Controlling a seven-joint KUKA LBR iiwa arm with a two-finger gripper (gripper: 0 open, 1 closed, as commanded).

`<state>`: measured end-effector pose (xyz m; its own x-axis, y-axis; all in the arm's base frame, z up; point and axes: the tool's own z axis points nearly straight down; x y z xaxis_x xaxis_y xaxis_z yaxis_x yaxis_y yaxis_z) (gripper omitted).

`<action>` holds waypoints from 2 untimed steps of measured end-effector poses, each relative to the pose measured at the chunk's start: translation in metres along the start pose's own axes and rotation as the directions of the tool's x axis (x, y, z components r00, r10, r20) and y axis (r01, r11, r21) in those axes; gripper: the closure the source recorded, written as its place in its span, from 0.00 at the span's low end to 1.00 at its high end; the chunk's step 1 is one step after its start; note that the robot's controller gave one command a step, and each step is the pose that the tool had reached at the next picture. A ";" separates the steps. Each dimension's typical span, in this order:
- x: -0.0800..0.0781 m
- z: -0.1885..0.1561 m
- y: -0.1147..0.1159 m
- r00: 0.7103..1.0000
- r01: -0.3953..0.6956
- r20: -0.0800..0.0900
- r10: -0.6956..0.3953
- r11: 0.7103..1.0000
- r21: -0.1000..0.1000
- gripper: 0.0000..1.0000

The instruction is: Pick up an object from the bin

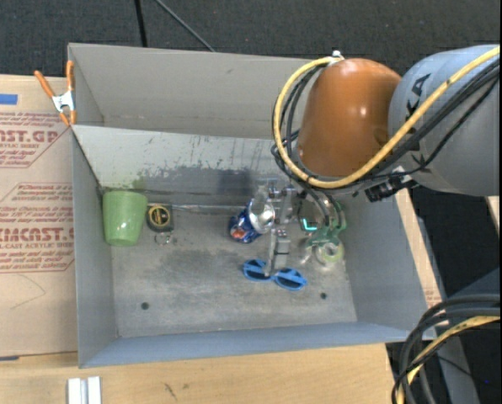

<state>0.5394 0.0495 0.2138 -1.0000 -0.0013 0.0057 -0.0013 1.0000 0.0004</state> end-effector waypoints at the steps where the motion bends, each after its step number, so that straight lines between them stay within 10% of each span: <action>1: -0.002 -0.004 0.000 1.000 -0.001 0.008 0.001 1.000 -0.001 1.00; 2: -0.022 0.073 0.067 0.978 -0.211 0.001 0.211 0.978 -0.002 1.00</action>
Offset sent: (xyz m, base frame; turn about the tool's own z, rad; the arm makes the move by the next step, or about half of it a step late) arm 0.0000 0.0000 0.0000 0.0000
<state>0.5606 0.1162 0.1412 -0.9778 0.2095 0.0043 0.2095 0.9778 0.0017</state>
